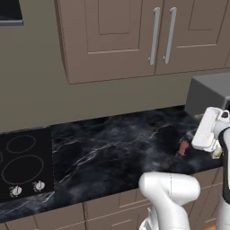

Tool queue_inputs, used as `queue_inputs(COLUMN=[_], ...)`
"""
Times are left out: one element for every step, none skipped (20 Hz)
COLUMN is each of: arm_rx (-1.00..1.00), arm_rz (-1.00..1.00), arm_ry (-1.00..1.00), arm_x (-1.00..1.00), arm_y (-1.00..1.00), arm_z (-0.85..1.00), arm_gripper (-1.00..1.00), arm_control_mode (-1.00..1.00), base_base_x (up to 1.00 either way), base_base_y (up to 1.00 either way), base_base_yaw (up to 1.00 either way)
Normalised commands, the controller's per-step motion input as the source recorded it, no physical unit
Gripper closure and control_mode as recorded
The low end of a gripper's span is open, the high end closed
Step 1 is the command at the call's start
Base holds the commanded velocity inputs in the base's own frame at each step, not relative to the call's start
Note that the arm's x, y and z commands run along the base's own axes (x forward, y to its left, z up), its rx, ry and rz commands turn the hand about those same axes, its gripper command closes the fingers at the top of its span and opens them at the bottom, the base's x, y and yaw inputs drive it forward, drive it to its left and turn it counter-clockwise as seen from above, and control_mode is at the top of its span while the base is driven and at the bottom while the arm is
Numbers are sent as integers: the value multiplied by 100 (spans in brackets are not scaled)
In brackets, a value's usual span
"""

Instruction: Move the drinks to the dining counter.

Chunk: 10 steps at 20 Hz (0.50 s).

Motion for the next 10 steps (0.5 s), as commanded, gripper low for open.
queue_inputs(arm_rx=[-2,-4,-5,-4,-1,0,0,0,0,0], arm_rz=[-31,-30,-29,-27,-24,-20,-16,-12,-9,-7], arm_ry=[22,20,19,17,13,9,5,3,1,0], arm_x=[0,0,0,0,0,0,0,0,0,0], arm_y=[-17,-14,-19,-20,-19,-26,-29,-27,-26,-25], arm_z=[0,0,-9,-16,-21,-21,-24,-26,-28,-30], arm_gripper=[-100,-100,-100,-100,-100,-100,-100,-100,-100,-100], arm_control_mode=[-100,-100,-100,-100,-100,-100,-100,-100,-100,-100], base_base_x=[0,0,0,0,0,0,0,0,0,0], base_base_y=[0,0,0,0,0,0,0,0,0,0], base_base_yaw=[0,0,0,0,0,0,0,0,0,0])
